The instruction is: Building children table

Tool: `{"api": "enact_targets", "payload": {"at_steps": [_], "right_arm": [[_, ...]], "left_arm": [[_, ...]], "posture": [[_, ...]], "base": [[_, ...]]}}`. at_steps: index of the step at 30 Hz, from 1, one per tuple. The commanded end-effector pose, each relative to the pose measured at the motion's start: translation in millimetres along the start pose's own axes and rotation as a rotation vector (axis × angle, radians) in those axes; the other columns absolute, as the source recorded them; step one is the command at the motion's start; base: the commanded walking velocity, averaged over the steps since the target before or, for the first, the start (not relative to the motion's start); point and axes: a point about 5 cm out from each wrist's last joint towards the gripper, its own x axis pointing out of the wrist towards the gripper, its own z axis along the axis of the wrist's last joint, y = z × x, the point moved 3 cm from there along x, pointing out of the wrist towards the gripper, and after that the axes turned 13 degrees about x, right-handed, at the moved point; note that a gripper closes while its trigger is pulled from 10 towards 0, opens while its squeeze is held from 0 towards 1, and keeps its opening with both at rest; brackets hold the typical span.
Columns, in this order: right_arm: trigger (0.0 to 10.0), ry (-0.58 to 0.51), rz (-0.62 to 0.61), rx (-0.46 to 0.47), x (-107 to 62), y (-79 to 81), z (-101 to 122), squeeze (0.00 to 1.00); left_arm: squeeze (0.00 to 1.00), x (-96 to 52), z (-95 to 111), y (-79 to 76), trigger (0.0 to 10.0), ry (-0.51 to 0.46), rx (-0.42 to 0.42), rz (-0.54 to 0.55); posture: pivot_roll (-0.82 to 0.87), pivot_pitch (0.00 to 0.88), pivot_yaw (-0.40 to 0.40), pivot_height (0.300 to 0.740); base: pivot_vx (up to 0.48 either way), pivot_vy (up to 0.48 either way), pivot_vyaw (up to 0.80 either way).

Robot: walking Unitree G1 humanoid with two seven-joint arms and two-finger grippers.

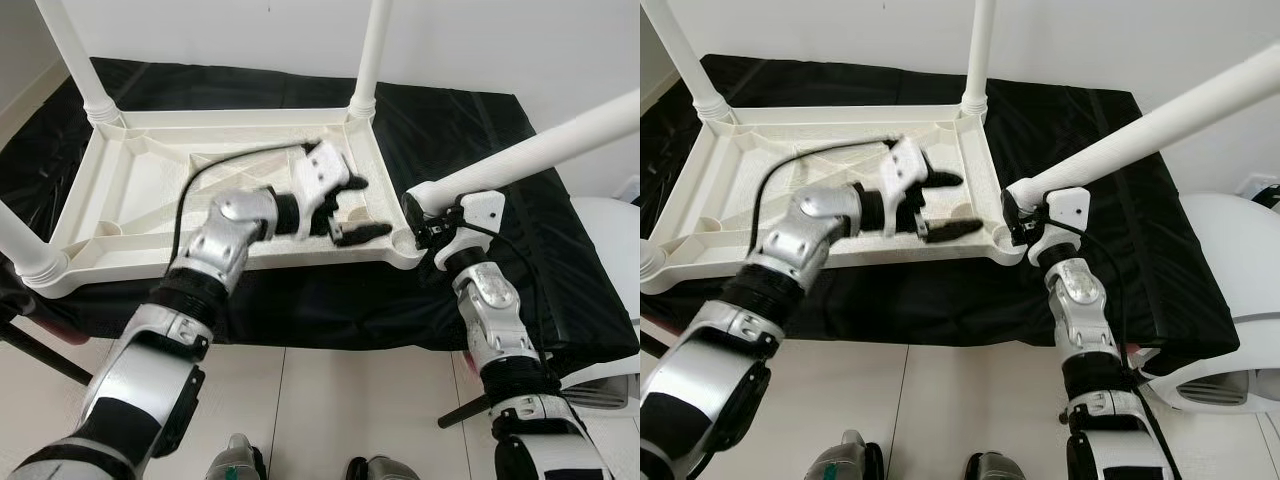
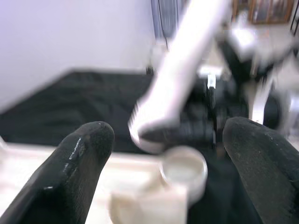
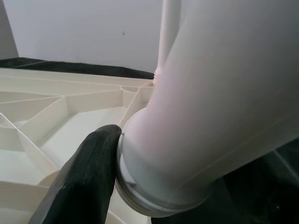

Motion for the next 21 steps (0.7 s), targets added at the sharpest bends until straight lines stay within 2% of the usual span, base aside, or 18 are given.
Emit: {"api": "enact_targets", "payload": {"at_steps": [1, 6, 10, 15, 21], "right_arm": [[10.0, 0.026, 0.009, -0.023, 0.7, -4.1, -2.2, 0.0], [10.0, 0.045, 0.053, -0.041, 3.4, -1.8, -3.4, 0.0], [10.0, 0.062, 0.116, -0.058, 8.9, 6.2, -3.3, 0.0], [10.0, 0.047, 0.135, -0.055, 12.2, 9.3, -0.1, 0.0], [10.0, 0.02, 0.116, -0.037, 13.0, 5.9, 4.3, 0.0]], "left_arm": [[0.0, -1.4, 17.3, 10.8, 10.0, -0.047, 0.012, 0.023], [0.0, -0.6, 32.7, 18.1, 10.0, -0.075, 0.039, 0.036], [0.0, 6.9, 50.1, 22.4, 10.0, -0.116, 0.062, 0.048], [0.0, 10.0, 49.9, 22.9, 10.0, -0.105, 0.071, 0.064], [0.0, 8.3, 35.8, 24.8, 10.0, -0.061, 0.022, 0.151]], "posture": [[0.03, 0.043, -0.04, 0.74], [0.03, 0.04, -0.041, 0.74], [0.04, 0.032, -0.043, 0.74], [0.03, 0.026, -0.041, 0.74], [0.04, 0.018, -0.042, 0.74]], "base": [[0.0, 0.0, 0.0], [0.0, 0.0, 0.0], [0.0, 0.0, 0.0], [0.0, 0.0, 0.0], [0.0, 0.0, 0.0]]}}
